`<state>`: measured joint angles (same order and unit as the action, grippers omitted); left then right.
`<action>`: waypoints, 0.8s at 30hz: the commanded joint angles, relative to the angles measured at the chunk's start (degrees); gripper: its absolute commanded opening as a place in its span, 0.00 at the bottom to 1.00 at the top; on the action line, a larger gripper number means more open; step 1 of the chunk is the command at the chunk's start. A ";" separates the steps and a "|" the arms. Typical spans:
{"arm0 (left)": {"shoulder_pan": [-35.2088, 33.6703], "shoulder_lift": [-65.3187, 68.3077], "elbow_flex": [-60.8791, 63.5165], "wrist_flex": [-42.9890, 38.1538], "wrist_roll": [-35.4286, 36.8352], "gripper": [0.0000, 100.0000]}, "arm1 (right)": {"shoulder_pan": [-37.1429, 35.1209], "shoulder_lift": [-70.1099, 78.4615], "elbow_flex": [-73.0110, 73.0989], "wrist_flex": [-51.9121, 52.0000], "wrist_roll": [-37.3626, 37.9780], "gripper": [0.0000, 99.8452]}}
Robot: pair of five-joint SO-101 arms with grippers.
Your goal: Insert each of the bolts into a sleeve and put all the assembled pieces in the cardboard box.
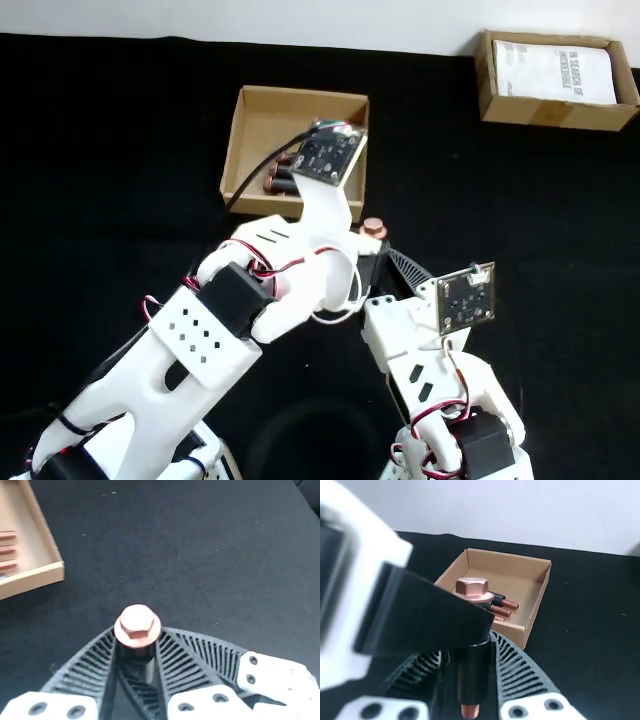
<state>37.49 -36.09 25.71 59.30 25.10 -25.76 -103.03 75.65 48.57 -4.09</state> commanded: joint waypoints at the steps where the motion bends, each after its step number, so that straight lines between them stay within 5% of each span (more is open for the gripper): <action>1: 0.31 -5.05 -0.48 4.75 -0.35 0.20 | 2.86 -0.13 -0.66 -1.01 0.26 0.01; 6: 0.22 -12.18 -0.57 12.31 -0.35 0.35 | 3.12 0.04 -0.66 -0.92 0.18 0.01; 10: 0.13 -18.33 -0.13 15.47 -4.48 0.27 | 3.12 0.13 -0.66 -0.84 0.18 0.01; 16: 0.13 -30.37 -0.04 15.74 -12.40 0.02 | 3.21 7.60 -6.99 -0.84 0.09 0.01; 24: -9.01 -48.84 7.16 15.65 -22.15 0.01 | 2.86 32.75 -25.89 -0.84 0.53 0.01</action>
<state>33.63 -79.34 29.85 75.12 6.20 -23.38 -79.12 58.51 48.57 -4.00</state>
